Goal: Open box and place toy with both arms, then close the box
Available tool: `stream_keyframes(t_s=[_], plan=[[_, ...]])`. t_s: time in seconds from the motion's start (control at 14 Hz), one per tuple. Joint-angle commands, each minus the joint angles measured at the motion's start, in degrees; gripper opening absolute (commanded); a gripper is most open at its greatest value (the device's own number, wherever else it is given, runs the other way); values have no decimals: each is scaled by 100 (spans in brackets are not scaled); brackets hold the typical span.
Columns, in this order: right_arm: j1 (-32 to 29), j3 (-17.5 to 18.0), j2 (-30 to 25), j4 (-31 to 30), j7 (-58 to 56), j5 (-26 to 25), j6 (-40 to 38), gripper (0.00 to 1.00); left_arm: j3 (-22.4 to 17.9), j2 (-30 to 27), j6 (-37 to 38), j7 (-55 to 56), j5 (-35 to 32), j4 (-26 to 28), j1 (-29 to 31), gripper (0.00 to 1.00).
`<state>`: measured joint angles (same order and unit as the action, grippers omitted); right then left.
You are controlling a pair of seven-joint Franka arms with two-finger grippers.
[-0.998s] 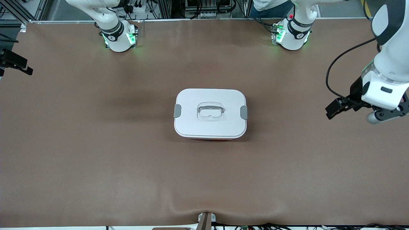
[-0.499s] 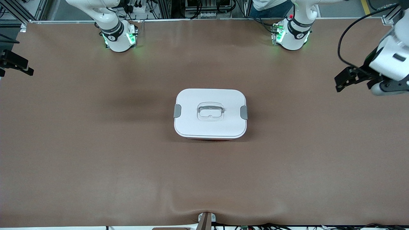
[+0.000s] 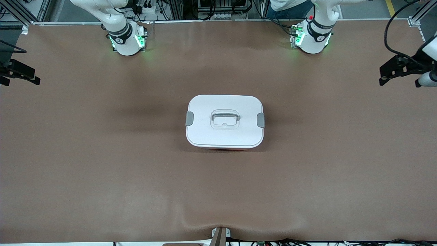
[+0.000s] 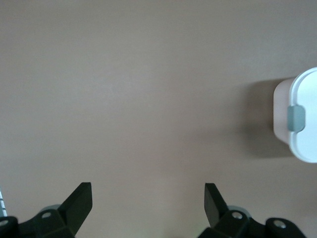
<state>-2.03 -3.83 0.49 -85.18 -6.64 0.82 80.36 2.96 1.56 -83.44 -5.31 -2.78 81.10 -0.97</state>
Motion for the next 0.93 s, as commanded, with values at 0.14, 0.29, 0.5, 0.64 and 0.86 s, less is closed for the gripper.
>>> stream_keyframes(t_s=[0.14,0.29,0.5,0.64,0.86], plan=[[44,40,-6,45,145,-153,49,100,-137,-7,188,-138,136,11,-87,100],[44,40,-14,36,276,-144,67,100,-313,72,179,-41,522,72,-96,100],[36,40,-14,36,312,-109,129,100,-322,99,127,476,498,99,-122,100],[18,32,-14,36,321,-74,137,100,-314,160,-5,513,358,99,-131,100],[18,32,-14,36,312,-65,137,100,-305,178,-14,417,270,99,-140,100]])
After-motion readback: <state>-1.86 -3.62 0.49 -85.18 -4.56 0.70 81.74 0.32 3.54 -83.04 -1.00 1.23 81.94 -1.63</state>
